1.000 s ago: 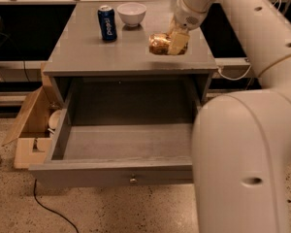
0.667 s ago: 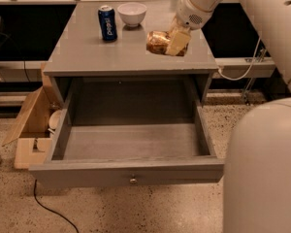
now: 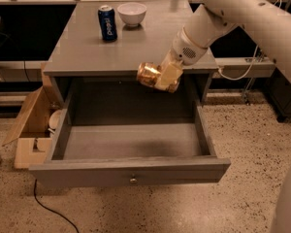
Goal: Place orange can into top drawer
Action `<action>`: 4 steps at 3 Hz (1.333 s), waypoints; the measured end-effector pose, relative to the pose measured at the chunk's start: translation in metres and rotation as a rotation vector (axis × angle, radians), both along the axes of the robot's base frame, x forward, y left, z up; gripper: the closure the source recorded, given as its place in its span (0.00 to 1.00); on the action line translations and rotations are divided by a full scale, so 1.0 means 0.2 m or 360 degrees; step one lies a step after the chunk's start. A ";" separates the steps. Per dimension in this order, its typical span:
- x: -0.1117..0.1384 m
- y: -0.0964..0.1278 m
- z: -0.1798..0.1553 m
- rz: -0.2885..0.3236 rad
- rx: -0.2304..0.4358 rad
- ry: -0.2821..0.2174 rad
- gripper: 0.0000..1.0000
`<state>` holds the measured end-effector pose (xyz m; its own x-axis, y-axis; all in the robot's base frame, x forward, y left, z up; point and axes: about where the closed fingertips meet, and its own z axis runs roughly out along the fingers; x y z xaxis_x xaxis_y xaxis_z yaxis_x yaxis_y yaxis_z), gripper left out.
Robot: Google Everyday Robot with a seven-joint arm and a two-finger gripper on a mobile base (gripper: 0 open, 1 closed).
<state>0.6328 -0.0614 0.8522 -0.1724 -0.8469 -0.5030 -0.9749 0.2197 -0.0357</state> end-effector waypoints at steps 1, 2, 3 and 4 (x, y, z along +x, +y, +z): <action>-0.04 0.02 -0.07 0.0017 -0.0008 0.0050 1.00; -0.05 0.03 -0.16 -0.0001 -0.0016 0.0102 1.00; -0.08 0.09 -0.40 -0.0053 -0.0028 0.0204 1.00; -0.12 0.16 -0.67 -0.0114 -0.0019 0.0307 1.00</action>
Offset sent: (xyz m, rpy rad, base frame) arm -0.0125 0.0059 -0.0528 -0.0161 0.1044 -0.0236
